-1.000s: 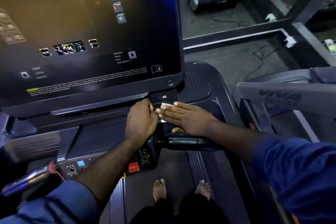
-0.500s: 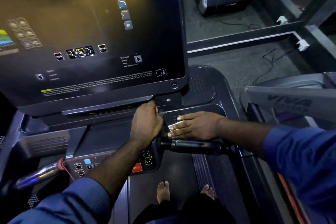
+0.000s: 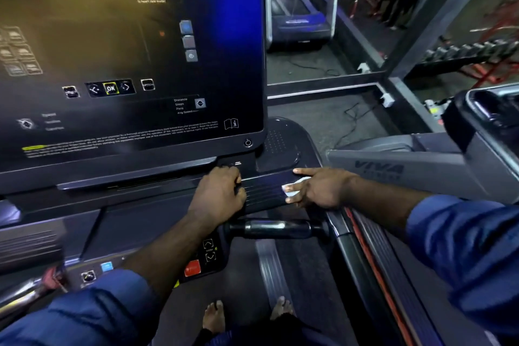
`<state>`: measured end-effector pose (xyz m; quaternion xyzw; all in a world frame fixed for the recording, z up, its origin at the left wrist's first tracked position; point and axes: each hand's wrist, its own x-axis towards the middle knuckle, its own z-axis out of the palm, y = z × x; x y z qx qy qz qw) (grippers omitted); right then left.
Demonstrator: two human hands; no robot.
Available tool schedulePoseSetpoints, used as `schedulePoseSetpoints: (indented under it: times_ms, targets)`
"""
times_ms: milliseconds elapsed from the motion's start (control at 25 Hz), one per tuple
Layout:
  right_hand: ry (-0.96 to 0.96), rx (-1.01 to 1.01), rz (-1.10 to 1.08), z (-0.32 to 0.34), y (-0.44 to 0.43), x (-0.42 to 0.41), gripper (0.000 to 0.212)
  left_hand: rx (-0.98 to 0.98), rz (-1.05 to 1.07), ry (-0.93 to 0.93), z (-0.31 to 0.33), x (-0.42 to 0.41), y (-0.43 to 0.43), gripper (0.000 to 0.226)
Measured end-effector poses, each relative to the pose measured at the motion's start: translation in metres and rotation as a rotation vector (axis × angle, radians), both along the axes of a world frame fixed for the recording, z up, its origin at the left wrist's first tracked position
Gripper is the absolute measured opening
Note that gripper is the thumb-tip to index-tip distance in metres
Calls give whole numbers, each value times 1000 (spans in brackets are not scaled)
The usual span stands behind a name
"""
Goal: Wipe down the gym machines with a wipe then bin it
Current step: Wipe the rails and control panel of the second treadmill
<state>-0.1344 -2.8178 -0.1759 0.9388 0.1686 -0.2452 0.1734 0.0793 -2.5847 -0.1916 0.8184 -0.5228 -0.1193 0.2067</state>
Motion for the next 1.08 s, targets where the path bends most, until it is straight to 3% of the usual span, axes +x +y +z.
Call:
schedulePoseSetpoints:
  times_ms: [80, 240, 400, 520, 640, 760, 920, 1080]
  targets:
    - [-3, 22, -162, 11, 14, -9, 55, -6, -10, -17, -1, 1, 0, 16]
    - [290, -66, -520, 29, 58, 10, 38, -34, -16, -10, -1, 3, 3, 15]
    - [118, -168, -379, 21, 62, -8, 60, -46, -25, -8, -1, 4, 4, 9]
    - [165, -152, -410, 11, 78, -29, 44, -48, -39, 2, 0, 4, 5, 7]
    - [-38, -173, -469, 6, 88, -32, 43, -81, -25, 42, -2, 7, 7, 15]
    - [-46, -29, -807, 6, 107, -23, 34, -139, 4, 130, -7, 13, 13, 23]
    - [-414, 472, -1454, -2, 116, 27, 14, -203, 130, 298, 2, 17, 21, 32]
    - [-306, 731, -1521, -12, 147, 87, 21, -211, 165, 297, 4, 12, 21, 39]
